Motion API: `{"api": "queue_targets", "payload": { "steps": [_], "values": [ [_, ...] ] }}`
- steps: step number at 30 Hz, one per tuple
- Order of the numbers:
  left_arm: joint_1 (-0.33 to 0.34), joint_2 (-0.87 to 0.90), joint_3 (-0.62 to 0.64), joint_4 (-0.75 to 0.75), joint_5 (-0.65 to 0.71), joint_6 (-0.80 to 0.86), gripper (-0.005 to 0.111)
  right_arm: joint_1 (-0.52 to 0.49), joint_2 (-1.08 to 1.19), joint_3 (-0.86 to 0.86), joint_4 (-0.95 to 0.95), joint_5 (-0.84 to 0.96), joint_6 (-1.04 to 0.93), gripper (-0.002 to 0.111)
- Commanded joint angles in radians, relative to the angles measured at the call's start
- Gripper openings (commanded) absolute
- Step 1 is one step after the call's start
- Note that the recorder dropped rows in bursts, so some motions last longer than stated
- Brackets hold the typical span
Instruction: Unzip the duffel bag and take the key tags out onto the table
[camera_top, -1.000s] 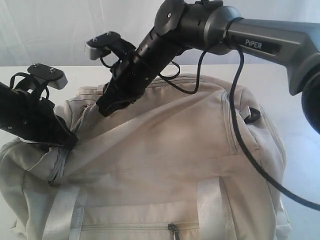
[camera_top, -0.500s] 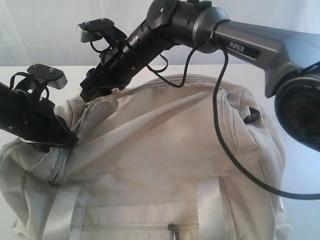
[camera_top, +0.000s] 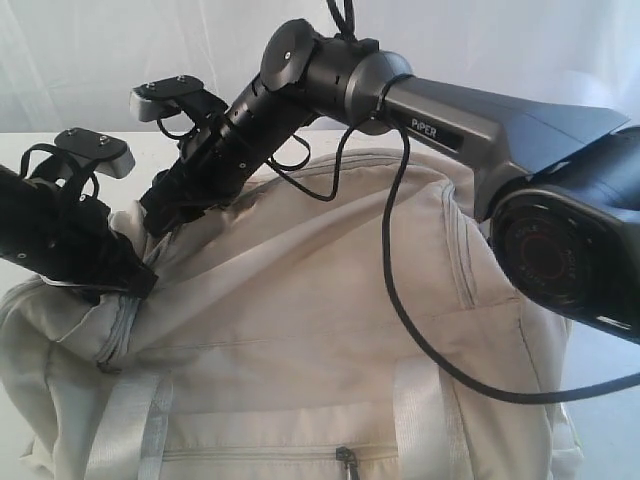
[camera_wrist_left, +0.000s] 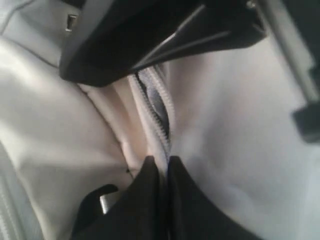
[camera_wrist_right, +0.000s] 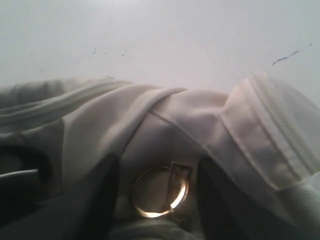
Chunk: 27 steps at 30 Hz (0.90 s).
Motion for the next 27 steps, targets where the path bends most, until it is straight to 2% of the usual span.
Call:
{"api": "queue_targets", "payload": {
  "steps": [1,3,7,14,27],
  "values": [
    [-0.007,-0.010,0.014,-0.012,0.059,-0.008,0.000,0.002,0.016,-0.015,-0.027,-0.010,0.027,0.043],
    [-0.007,-0.010,0.014,-0.012,0.059,-0.008,0.000,0.002,0.016,-0.015,-0.027,-0.037,0.027,0.033],
    [-0.007,-0.010,0.014,-0.012,0.059,-0.008,0.000,0.000,0.016,-0.015,-0.023,-0.106,0.041,0.001],
    [-0.007,-0.010,0.014,-0.012,0.059,-0.008,0.000,-0.009,-0.031,-0.015,-0.025,-0.163,0.045,0.000],
    [-0.007,-0.010,0.016,-0.012,0.069,-0.007,0.000,-0.087,-0.076,-0.015,-0.090,-0.141,0.133,0.000]
  ]
}}
